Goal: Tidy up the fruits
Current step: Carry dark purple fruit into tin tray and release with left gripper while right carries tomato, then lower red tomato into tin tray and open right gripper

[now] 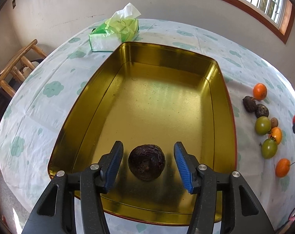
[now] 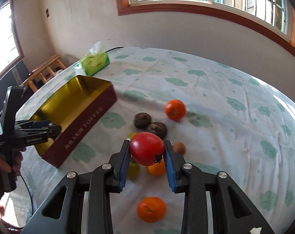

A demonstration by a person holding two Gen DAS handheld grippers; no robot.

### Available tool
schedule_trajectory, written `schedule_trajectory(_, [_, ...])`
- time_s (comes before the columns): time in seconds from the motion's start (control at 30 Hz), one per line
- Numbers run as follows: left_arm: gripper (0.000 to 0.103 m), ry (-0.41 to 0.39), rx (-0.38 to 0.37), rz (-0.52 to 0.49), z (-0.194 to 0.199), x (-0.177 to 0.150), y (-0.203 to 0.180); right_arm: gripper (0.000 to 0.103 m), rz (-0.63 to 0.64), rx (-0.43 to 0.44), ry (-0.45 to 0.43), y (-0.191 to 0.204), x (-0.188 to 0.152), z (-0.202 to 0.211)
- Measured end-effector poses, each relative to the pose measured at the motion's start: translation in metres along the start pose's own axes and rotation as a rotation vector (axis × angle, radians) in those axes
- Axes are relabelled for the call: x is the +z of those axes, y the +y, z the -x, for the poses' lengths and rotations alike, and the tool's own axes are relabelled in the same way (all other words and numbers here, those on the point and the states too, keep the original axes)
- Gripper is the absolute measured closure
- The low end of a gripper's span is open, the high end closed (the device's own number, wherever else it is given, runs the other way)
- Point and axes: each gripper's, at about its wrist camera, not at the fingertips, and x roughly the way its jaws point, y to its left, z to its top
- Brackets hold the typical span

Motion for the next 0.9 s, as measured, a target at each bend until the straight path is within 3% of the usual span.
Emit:
schedule_trajectory(0.17, [0.037,-0.086,-0.01,0.032,0.029,0.003,0.014,0.072,0.123,0.109,0.014,0.061,0.032,-0.032])
schedule_trajectory(0.33, [0.037,-0.161,0.114,0.054,0.05,0.003,0.037,0.072,0.21,0.164,0.076,0.107,0.055,-0.072])
schedule_trajectory(0.67, [0.037,-0.083,0.192,0.19,0.043,-0.005,0.082,0.072,0.342,0.126,0.204,0.151,0.059,-0.133])
schedule_trajectory(0.9, [0.037,-0.053,0.18,0.225,0.042,-0.01,0.09,0.071,0.374,0.111,0.231,0.156,0.056,-0.142])
